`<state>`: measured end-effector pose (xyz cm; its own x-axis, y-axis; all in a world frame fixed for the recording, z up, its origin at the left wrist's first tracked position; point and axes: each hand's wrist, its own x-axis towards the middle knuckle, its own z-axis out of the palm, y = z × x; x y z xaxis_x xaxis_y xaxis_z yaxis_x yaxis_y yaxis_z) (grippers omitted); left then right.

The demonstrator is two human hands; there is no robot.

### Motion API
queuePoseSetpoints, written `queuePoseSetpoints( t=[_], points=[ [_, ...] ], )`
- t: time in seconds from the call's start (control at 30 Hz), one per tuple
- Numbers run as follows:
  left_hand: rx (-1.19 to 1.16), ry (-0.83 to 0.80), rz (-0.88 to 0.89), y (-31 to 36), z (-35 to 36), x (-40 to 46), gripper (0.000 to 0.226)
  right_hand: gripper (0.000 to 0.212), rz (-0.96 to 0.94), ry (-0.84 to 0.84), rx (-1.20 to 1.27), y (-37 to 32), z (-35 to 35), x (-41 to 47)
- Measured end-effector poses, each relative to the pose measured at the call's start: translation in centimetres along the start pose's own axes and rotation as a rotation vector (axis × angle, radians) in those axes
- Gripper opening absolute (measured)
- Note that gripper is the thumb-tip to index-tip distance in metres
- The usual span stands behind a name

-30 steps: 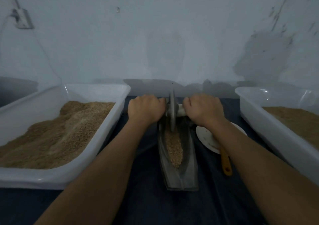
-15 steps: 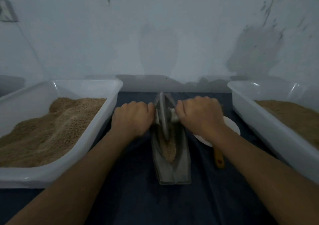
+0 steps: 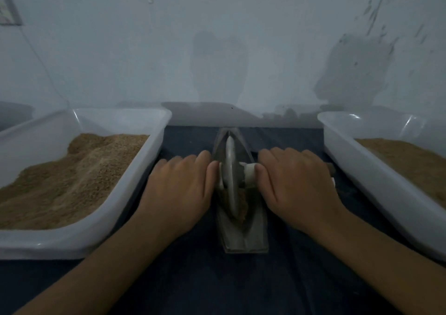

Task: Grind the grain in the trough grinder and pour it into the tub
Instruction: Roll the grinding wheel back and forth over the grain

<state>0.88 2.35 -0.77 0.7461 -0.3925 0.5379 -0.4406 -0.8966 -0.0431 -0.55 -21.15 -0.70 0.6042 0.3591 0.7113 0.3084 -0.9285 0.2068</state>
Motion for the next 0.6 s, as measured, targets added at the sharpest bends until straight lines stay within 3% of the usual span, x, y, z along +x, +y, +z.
queuePoseSetpoints(
  t=[0.07, 0.17, 0.27, 0.37, 0.47, 0.53, 0.6],
  points=[
    [-0.016, -0.017, 0.043, -0.3, 0.1, -0.3, 0.030, 0.031, -0.018, 0.006, -0.001, -0.1, -0.1, 0.5],
    [0.203, -0.070, 0.038, -0.8, 1.7, 2.6, 0.022, 0.041, 0.060, -0.115, -0.021, 0.5, 1.9, 3.3],
    [0.190, -0.188, -0.106, -2.4, 3.8, 8.0, 0.018, 0.052, 0.162, -0.305, -0.036, 2.7, 5.5, 7.9],
    [0.110, -0.306, -0.220, -3.6, 5.2, 11.2, 0.023, 0.049, 0.232, -0.444, 0.048, 4.0, 7.3, 11.2],
    [0.180, -0.187, -0.180, -2.5, 4.5, 9.5, 0.022, 0.040, 0.155, -0.396, -0.034, 3.6, 6.3, 9.9],
    [0.173, -0.125, -0.094, -1.8, 3.1, 6.5, 0.018, 0.027, 0.023, -0.292, -0.109, 2.0, 4.4, 7.0],
    [0.152, -0.100, 0.035, -1.2, 1.6, 3.2, 0.018, 0.027, 0.011, -0.157, -0.059, 0.5, 2.1, 3.9]
  ],
)
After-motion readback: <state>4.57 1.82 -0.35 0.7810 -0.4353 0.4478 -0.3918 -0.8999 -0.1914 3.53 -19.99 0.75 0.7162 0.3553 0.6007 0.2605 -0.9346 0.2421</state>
